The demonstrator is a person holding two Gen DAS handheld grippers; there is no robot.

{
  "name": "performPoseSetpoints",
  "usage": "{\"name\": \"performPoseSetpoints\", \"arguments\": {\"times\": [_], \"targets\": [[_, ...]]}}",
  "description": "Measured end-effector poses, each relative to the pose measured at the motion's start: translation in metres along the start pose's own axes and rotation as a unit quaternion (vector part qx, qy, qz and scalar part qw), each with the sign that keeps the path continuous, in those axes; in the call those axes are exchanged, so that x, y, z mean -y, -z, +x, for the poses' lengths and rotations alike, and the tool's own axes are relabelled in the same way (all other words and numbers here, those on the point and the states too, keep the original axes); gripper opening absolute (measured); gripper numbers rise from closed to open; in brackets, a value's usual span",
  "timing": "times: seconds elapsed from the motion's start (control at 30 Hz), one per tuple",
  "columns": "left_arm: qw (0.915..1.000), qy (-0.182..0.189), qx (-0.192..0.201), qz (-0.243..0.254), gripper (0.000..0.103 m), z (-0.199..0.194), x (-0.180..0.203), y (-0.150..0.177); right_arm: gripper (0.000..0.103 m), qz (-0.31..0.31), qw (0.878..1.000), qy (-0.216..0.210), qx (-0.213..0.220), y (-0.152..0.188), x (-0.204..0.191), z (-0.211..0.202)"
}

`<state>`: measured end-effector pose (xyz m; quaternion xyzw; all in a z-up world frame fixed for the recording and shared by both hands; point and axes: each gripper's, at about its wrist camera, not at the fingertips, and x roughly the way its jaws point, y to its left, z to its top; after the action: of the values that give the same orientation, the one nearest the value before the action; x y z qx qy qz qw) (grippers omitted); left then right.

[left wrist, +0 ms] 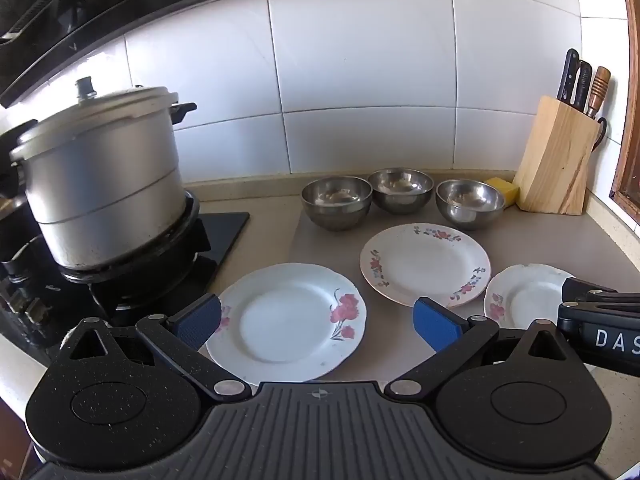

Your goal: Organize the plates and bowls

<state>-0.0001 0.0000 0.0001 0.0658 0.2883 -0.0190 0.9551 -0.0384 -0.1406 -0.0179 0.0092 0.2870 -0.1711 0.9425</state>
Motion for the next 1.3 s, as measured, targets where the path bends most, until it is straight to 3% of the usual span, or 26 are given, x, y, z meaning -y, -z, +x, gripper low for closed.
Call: {"name": "performPoseSetpoints", "arguments": {"times": [1.3], "targets": [[1.0,-0.001,-0.008,0.0,0.098,0.0088,-0.002,0.005,0.089,-0.002,1.0,0.001,-0.005,0.001,-0.0019,0.0076]]}}
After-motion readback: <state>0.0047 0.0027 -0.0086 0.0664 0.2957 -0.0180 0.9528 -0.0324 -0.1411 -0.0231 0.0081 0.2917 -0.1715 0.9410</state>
